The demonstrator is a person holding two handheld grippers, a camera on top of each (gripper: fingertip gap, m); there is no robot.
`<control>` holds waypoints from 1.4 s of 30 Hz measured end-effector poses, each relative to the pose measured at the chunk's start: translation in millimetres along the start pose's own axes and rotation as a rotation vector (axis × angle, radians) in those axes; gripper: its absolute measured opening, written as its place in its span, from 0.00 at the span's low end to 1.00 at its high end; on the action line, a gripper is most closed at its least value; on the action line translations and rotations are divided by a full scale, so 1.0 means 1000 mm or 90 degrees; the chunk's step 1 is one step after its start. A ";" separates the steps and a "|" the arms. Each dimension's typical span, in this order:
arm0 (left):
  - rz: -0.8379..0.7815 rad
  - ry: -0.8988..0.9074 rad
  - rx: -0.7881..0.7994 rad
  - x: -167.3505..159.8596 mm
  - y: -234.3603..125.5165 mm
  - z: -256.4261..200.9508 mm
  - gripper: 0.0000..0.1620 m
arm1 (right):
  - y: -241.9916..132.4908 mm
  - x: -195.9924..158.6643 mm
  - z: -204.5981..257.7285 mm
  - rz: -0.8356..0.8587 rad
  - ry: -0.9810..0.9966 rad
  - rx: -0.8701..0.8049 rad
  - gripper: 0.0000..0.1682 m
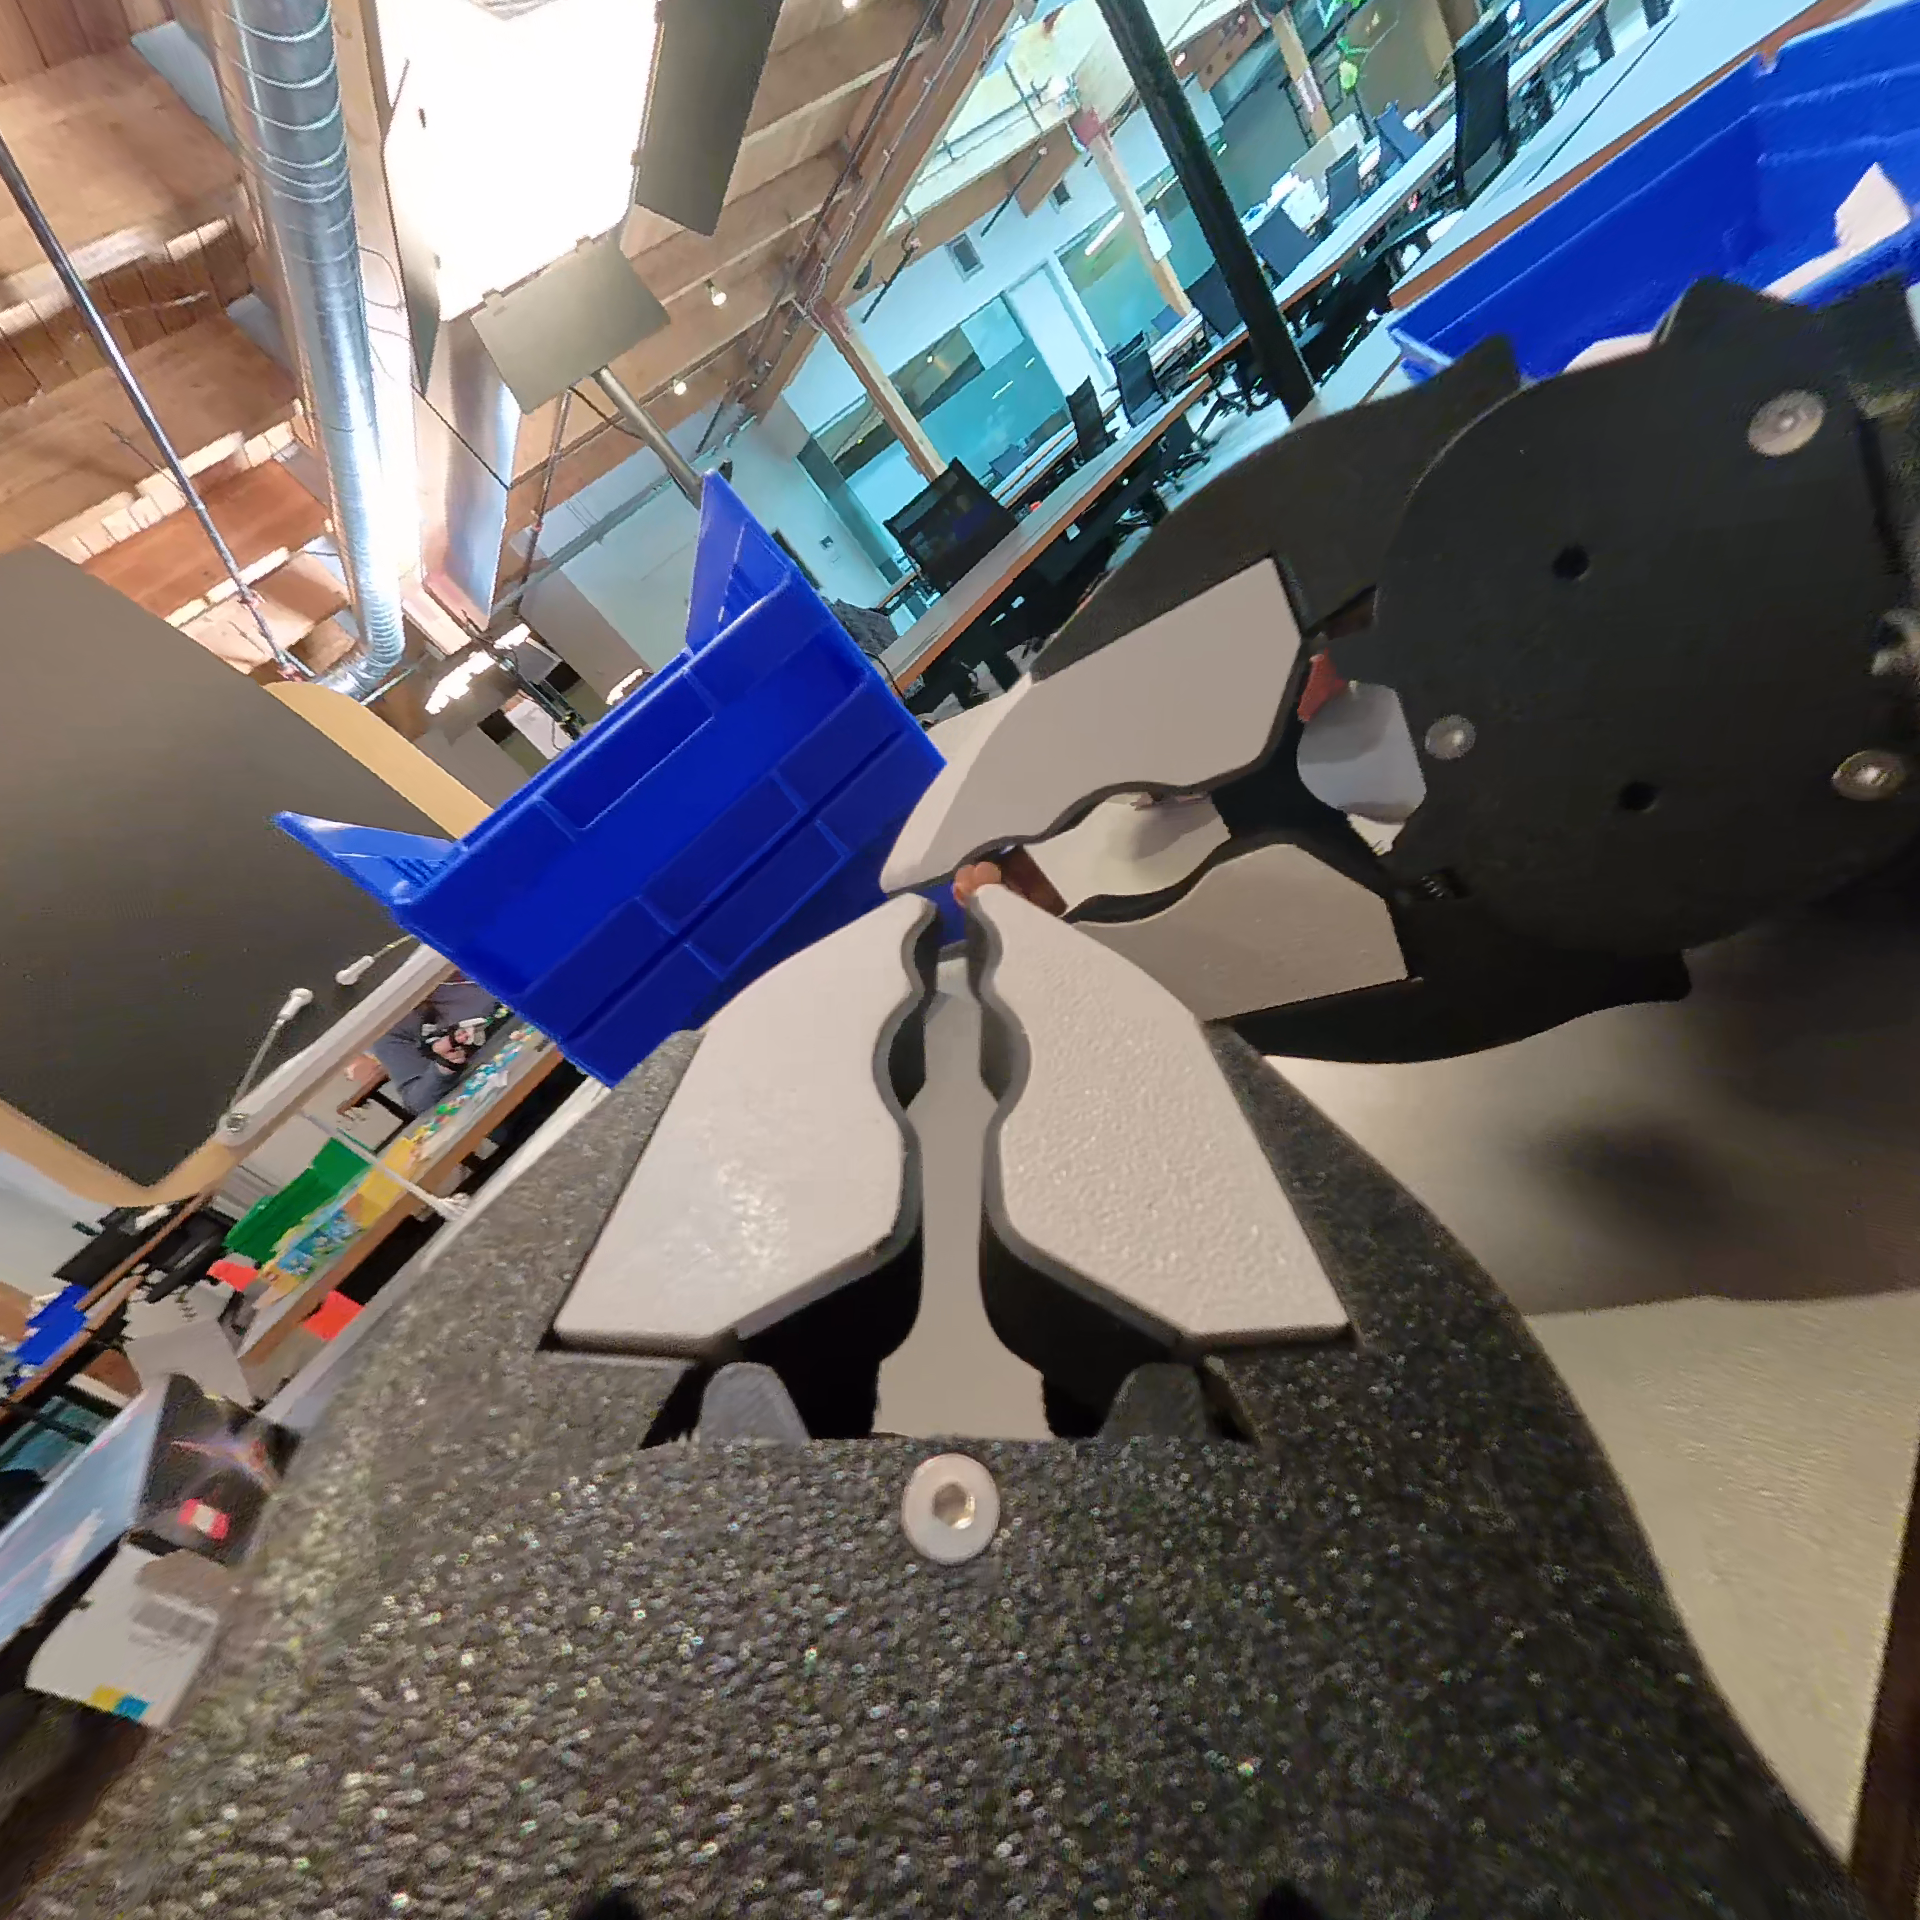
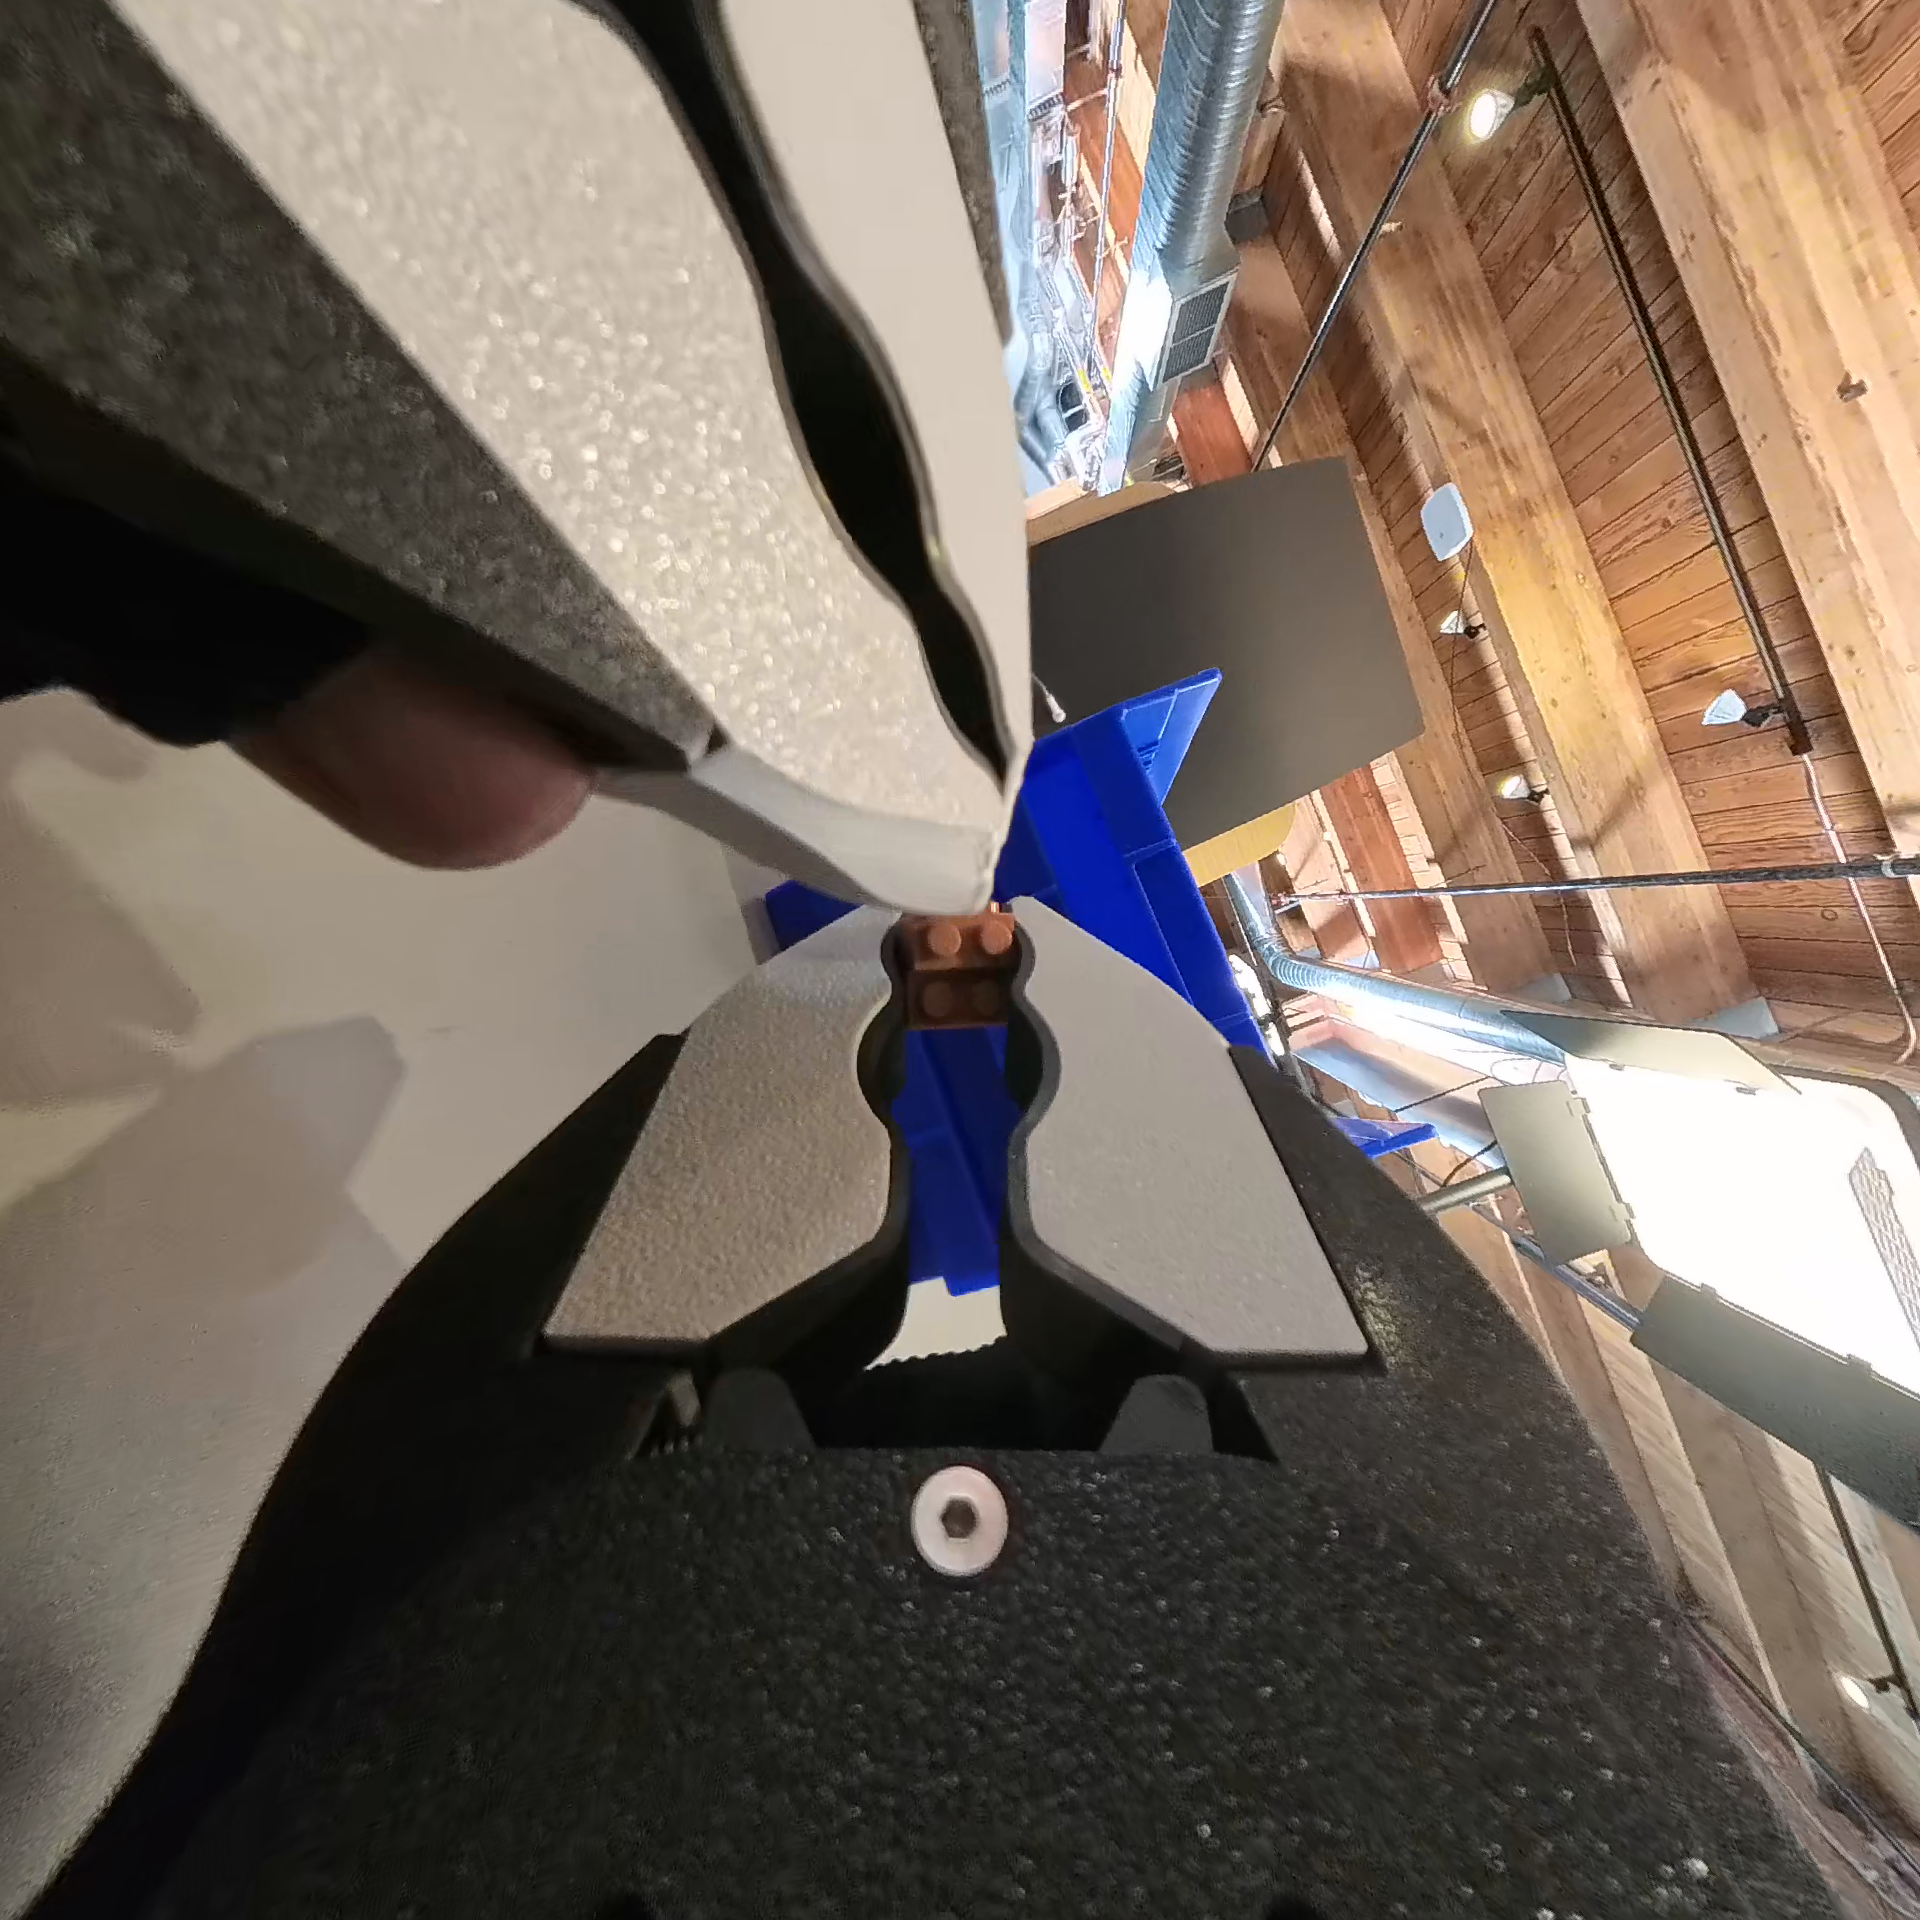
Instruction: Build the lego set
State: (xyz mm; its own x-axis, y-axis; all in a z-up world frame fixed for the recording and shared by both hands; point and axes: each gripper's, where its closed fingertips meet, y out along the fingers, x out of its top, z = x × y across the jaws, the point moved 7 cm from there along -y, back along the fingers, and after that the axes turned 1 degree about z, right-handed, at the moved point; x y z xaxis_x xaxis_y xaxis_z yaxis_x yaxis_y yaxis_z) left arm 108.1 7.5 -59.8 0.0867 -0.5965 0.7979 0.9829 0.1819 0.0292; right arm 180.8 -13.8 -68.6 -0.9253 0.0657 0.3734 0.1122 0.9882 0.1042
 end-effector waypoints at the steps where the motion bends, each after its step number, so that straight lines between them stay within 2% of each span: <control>1: 0.000 -0.011 -0.005 0.000 0.000 0.000 0.04 | 0.000 0.000 0.000 0.001 -0.002 0.000 0.08; 7: 0.006 -0.043 -0.028 0.000 0.003 -0.003 0.08 | 0.001 0.002 0.002 0.003 -0.020 -0.006 0.08; 20: 0.018 -0.077 -0.023 0.001 0.004 -0.003 0.06 | 0.000 0.004 0.004 -0.005 -0.043 -0.008 0.08; 28: -0.016 0.027 0.005 0.006 -0.003 -0.004 0.06 | -0.004 0.005 -0.001 -0.030 -0.018 -0.017 0.08; 42: -0.030 0.029 0.024 0.008 -0.005 0.000 0.06 | -0.010 0.008 -0.003 -0.061 -0.019 -0.028 0.11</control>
State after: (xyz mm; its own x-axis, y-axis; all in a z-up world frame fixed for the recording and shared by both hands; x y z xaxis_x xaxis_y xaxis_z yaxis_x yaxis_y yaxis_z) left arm 103.5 1.5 -53.9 0.0493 -0.6399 0.7669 0.9792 0.1821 0.0890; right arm 173.1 -23.1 -63.5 -0.9427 -0.0234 0.3329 0.0387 0.9831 0.1788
